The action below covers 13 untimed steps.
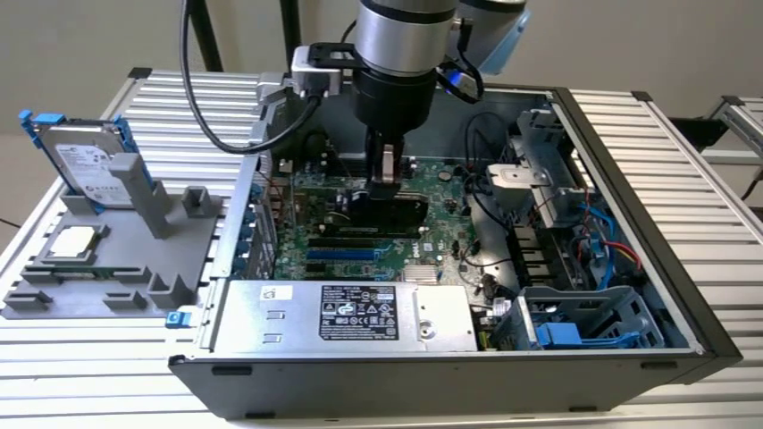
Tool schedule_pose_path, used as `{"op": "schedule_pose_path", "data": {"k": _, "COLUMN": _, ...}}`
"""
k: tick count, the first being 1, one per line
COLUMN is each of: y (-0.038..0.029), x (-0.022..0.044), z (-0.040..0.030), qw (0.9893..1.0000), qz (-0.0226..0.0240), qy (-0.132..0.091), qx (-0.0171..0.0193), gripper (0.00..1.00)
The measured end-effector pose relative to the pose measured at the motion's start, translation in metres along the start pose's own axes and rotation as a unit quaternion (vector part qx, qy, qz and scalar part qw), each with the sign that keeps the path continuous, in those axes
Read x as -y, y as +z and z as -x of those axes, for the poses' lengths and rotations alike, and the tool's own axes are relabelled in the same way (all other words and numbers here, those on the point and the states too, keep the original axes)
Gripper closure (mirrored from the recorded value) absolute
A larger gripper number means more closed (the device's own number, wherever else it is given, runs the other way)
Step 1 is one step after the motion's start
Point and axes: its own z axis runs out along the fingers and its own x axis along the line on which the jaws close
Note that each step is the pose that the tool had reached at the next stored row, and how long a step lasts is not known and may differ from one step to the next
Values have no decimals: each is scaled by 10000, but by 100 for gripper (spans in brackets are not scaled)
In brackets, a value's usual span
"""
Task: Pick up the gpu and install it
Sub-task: 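Insert the gpu into the slot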
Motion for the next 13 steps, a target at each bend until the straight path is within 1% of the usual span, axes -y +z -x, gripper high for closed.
{"op": "schedule_pose_path", "data": {"k": 6, "y": 36, "x": -10, "z": -27, "qw": 10000, "qz": 0, "qy": 35, "qx": 1, "gripper": 100}}
{"op": "schedule_pose_path", "data": {"k": 13, "y": 78, "x": -14, "z": -49, "qw": 9999, "qz": 19, "qy": 158, "qx": 6, "gripper": 100}}
